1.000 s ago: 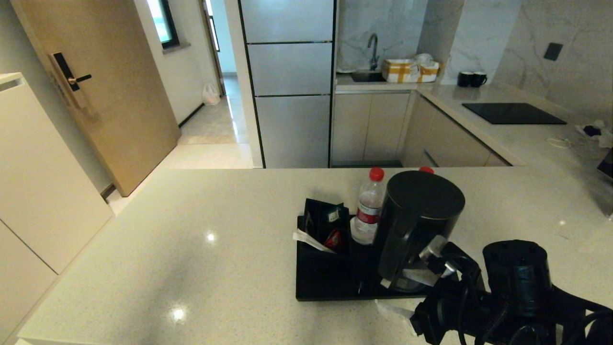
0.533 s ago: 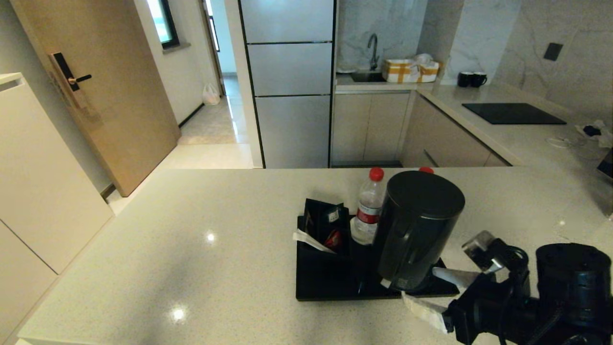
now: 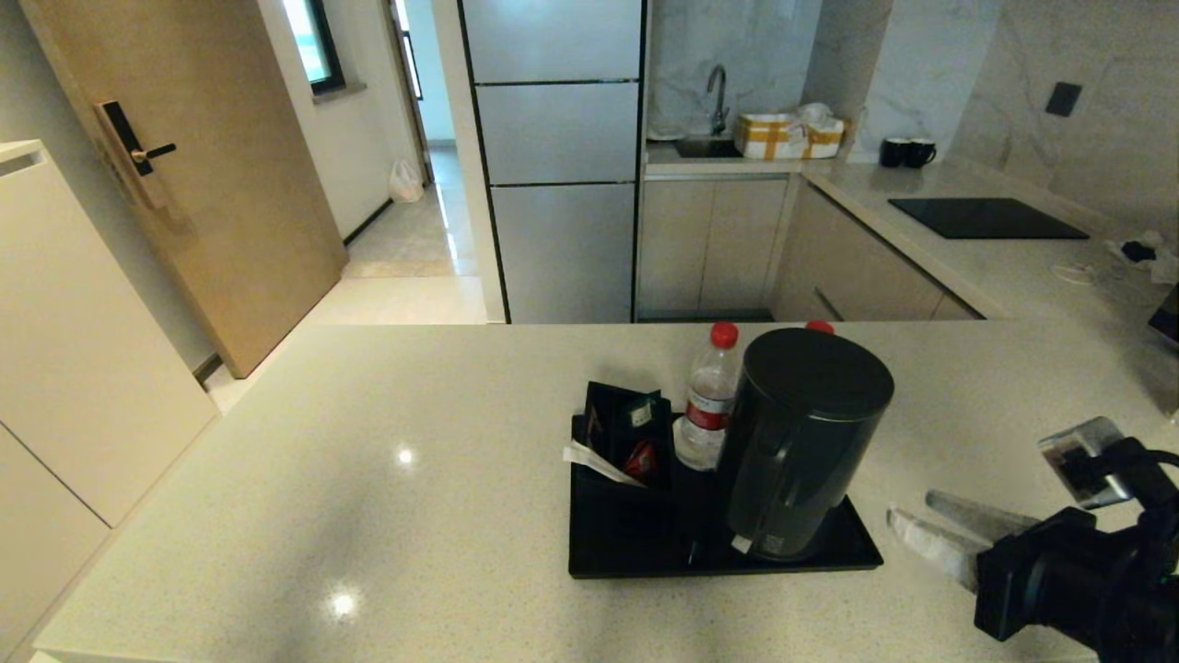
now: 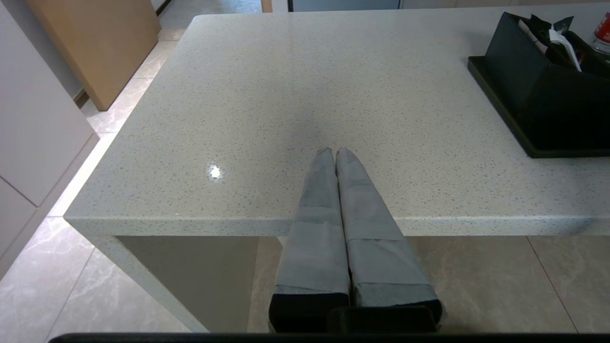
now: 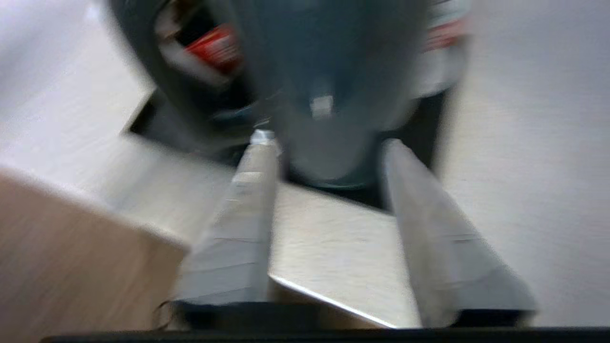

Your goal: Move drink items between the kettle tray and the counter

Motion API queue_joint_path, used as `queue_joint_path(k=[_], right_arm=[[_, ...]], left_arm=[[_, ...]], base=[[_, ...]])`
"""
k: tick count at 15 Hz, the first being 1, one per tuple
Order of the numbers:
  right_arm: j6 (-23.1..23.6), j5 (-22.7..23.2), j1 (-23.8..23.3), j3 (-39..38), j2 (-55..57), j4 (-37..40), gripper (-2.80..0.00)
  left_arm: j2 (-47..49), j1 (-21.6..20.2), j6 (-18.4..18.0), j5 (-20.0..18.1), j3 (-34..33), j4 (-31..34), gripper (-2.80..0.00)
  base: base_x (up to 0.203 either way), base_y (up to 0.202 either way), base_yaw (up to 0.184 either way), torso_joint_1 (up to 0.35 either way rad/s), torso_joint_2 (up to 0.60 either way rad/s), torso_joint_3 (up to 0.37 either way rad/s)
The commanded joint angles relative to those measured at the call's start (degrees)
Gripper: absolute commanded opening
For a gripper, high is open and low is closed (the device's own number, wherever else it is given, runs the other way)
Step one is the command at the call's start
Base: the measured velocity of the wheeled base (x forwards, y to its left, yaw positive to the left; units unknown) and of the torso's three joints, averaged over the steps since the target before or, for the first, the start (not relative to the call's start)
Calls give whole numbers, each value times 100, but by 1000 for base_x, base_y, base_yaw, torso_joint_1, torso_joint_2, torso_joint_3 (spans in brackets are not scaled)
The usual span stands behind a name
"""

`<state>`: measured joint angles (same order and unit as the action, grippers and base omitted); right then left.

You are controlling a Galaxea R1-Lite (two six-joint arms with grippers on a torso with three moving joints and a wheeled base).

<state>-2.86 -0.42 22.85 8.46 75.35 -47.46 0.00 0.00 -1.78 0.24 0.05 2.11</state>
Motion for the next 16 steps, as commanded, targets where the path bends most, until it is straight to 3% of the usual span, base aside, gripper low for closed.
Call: queue_joint_path(k=[1, 6, 8, 10, 13, 16], right_arm=[[-4, -482, -7, 444, -1017, 1109, -280], [-67, -2419, -68, 2012, -3193, 4849, -280], [2, -3151, -631, 2292, -3838, 5666, -280], [231, -3361, -1410, 2375, -4581, 6030, -280], [516, -3312, -2135, 2404, -5784, 6843, -280], [545, -3042, -2290, 2369, -6951, 7618, -280]], left_arm=[[0, 0, 2, 2, 2, 0, -280], [0, 0, 2, 2, 4, 0, -280], [0, -1, 2, 2, 4, 0, -280], [0, -4, 2, 2, -1, 0, -280], [0, 0, 2, 2, -4, 0, -280], [0, 0, 2, 2, 0, 0, -280]], base=[[0, 0, 0, 0, 0, 0], [0, 0, 0, 0, 0, 0], [0, 0, 0, 0, 0, 0], [0, 0, 0, 0, 0, 0], [0, 0, 0, 0, 0, 0], [0, 0, 0, 0, 0, 0]])
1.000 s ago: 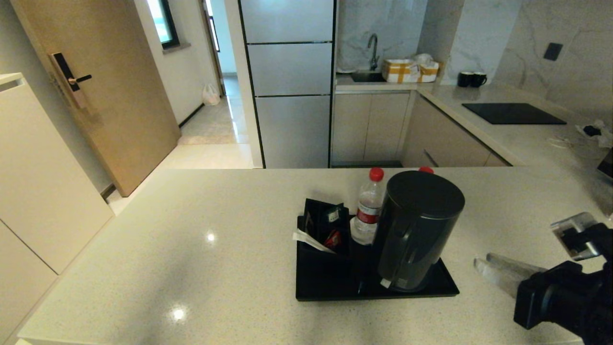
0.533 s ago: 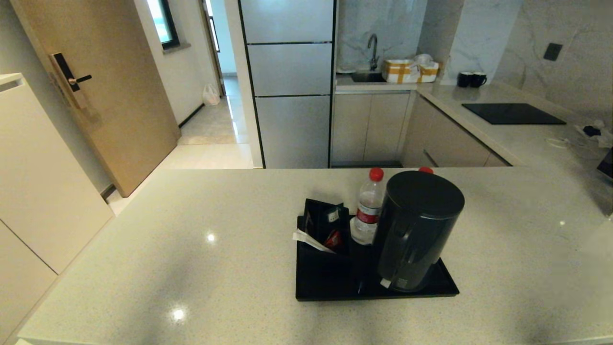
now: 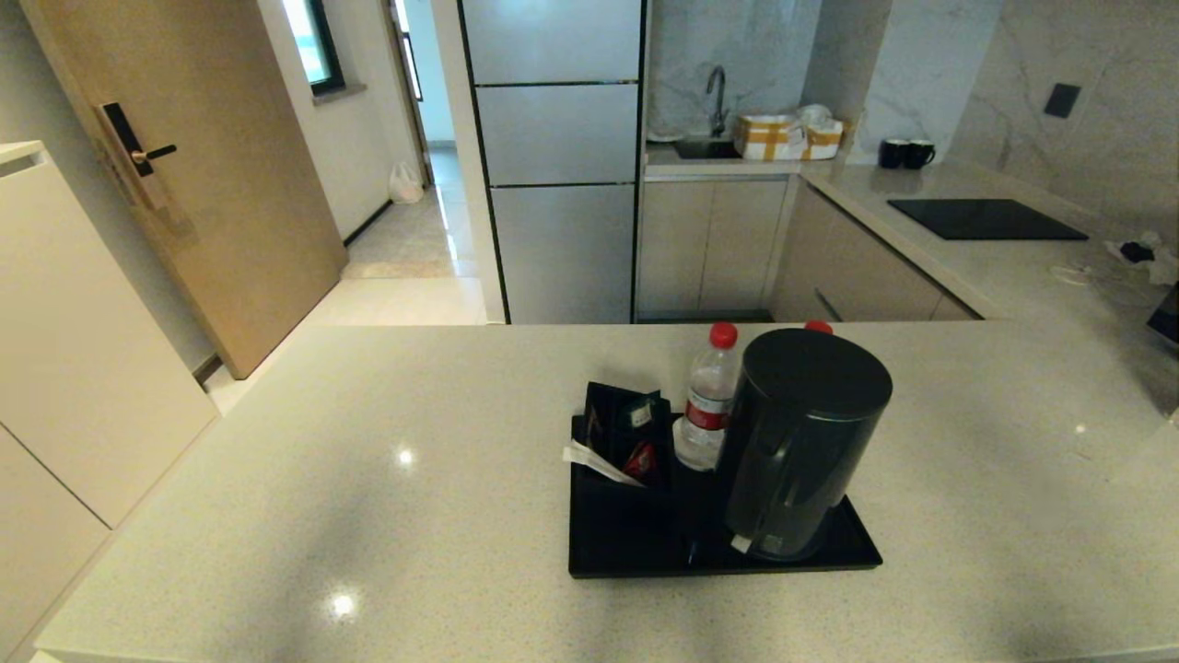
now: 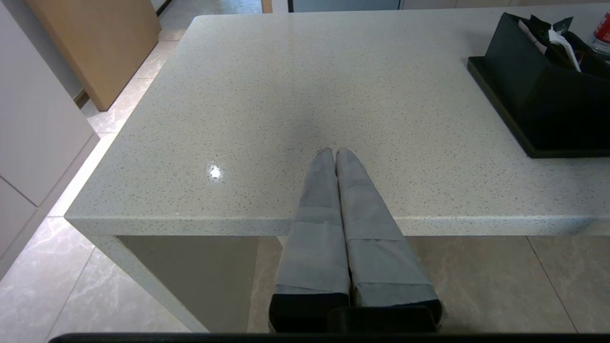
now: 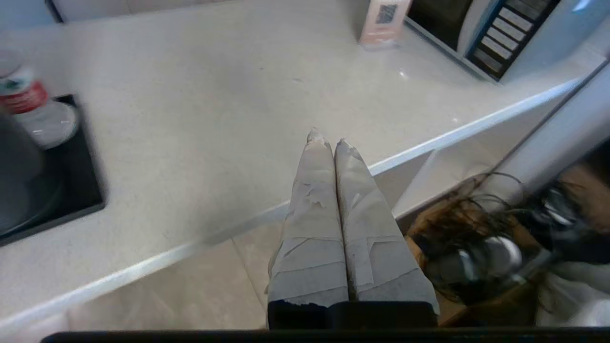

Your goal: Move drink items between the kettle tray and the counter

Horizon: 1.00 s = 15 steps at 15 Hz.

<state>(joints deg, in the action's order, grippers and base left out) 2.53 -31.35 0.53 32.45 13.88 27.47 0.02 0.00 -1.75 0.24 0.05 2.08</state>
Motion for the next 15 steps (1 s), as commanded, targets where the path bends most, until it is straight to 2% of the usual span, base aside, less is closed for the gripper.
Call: queue_joint_path(k=[1, 3, 4, 5, 8, 9, 11, 15], right_arm=[[1, 407, -64, -133, -1166, 213, -280], [-231, 1137, -69, -543, -1416, 94, -280], [-209, 1627, -69, -909, -1404, -261, -280], [-121, 2011, -70, -1390, -1397, -793, -280], [443, 2759, -70, -3036, -1391, -2460, -280], [413, 2969, -70, -3284, -1390, -2632, -280], [18, 3195, -71, -3238, -1388, -2718, -280], [11, 3205, -71, -3245, -1379, -2685, -280]], left_arm=[[-2, -7, 0, 2, -3, 2, -280], [-2, 0, 0, 2, 4, 2, -280], [-2, 0, 0, 2, -5, 2, -280], [-2, 0, 0, 2, -4, 2, -280], [-2, -1, 0, 2, 3, 2, -280], [-2, -1, 0, 2, 4, 2, -280], [-2, -4, -3, 2, 4, 2, -280], [-2, -1, -1, 2, 1, 2, -280]], base=[[0, 0, 0, 0, 0, 0], [0, 0, 0, 0, 0, 0], [0, 0, 0, 0, 0, 0], [0, 0, 0, 0, 0, 0], [0, 0, 0, 0, 0, 0], [0, 0, 0, 0, 0, 0], [0, 0, 0, 0, 0, 0], [0, 0, 0, 0, 0, 0]])
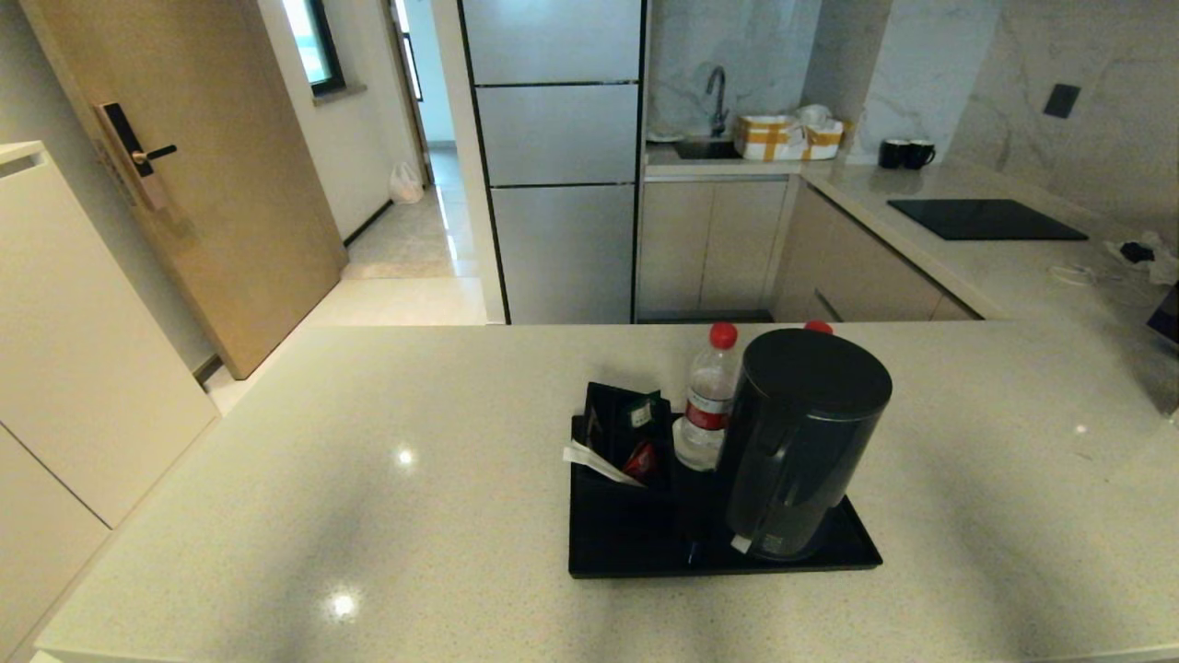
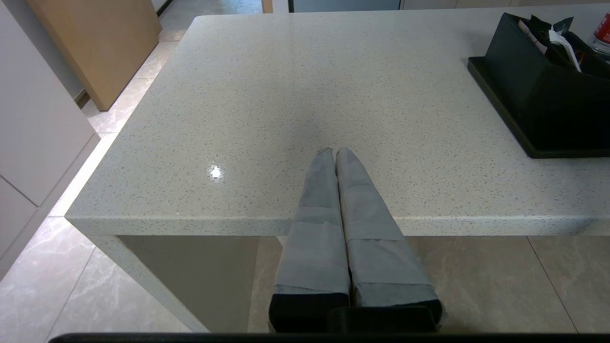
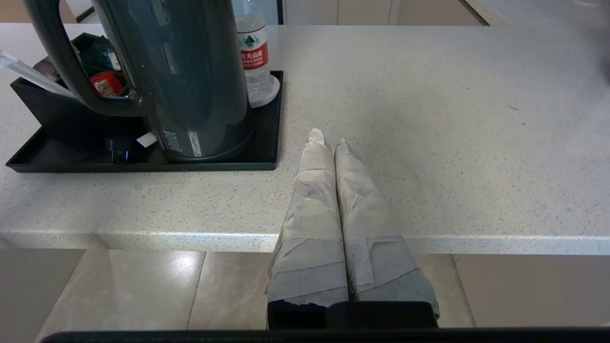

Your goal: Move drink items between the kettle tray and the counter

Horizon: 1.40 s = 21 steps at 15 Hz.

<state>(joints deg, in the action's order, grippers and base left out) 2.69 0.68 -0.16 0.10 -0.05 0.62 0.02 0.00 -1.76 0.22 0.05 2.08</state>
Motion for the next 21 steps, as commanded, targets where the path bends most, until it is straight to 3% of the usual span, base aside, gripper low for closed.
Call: queue_joint_path(k=[1, 7, 21], right_arm=[[-15, 2, -2, -10, 5, -1, -280], [-264, -33, -2, -10, 5, -4, -280], [-214, -59, -2, -10, 7, -9, -280]], left_arm=[[-2, -8, 0, 4, -5, 2, -280], [-2, 0, 0, 4, 4, 2, -280], [-2, -9, 0, 4, 4, 2, -280]], base=[[0, 0, 0, 0, 0, 0], [0, 0, 0, 0, 0, 0], [0, 0, 0, -28, 9, -20]])
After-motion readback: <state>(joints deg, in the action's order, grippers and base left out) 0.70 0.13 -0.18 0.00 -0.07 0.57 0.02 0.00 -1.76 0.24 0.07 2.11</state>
